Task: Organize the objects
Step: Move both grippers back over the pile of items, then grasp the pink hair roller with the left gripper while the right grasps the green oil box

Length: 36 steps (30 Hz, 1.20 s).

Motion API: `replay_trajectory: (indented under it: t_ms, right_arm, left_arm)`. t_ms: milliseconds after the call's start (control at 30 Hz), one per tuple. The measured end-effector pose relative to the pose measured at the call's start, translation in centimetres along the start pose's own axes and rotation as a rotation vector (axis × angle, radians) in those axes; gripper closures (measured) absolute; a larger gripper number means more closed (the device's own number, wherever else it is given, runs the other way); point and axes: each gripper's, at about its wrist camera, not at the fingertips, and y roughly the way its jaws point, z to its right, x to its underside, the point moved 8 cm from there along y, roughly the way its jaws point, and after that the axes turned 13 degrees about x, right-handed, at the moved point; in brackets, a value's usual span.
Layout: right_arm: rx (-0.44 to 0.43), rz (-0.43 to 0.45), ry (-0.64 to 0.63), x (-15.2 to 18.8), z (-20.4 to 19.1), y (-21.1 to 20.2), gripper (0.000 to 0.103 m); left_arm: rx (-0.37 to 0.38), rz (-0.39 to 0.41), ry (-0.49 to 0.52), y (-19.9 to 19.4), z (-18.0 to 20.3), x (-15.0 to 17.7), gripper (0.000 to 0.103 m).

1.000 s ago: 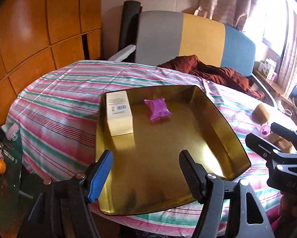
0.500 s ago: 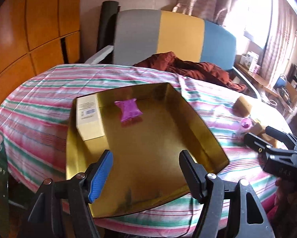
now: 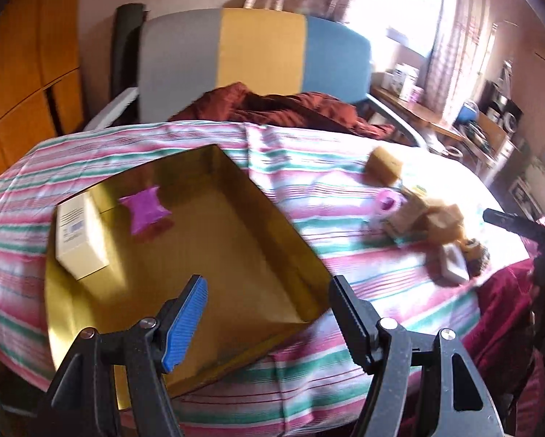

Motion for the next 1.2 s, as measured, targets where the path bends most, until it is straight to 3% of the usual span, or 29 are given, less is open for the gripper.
replay_trajectory:
  t_ms: [133, 267, 433, 500, 833, 967, 1033, 1200]
  right_arm:
    - [0.085, -0.022, 0.072, 0.1, 4.8, 1.1, 0.0]
    - [0.098, -0.039, 0.153, 0.5, 7.4, 2.2, 0.0]
    - [0.01, -0.129, 0.266, 2.0, 7.6, 4.1, 0.0]
    - [-0.011, -0.083, 0.263, 1.6, 7.4, 3.4, 0.0]
    - [-0.065, -0.057, 0.298, 1.2, 7.3, 3.0, 0.0]
    - [-0.068, -0.057, 0.293, 1.2, 7.2, 3.0, 0.0]
    - [-0.07, -0.057, 0.294, 1.2, 7.2, 3.0, 0.0]
    - [-0.077, -0.064, 0.29, 1.4, 7.1, 3.2, 0.0]
  left_arm:
    - [0.057, -0.033, 0.075, 1.4, 2.9, -0.4, 0.034]
    - [0.114, -0.079, 0.109, 3.5, 5.5, -0.6, 0.034]
    - [0.146, -0.104, 0.142, 5.5, 7.7, -1.9, 0.034]
    - [0.148, -0.104, 0.148, 6.2, 8.3, -2.9, 0.034]
    - [0.174, -0.152, 0.194, 12.7, 10.1, -6.8, 0.034]
    - [0.233, -0.2, 0.15, 15.9, 10.4, -7.4, 0.035]
    - [0.269, -0.242, 0.085, 17.8, 10.1, -7.4, 0.044]
    - [0.31, -0.308, -0.014, 21.6, 9.7, -7.5, 0.044]
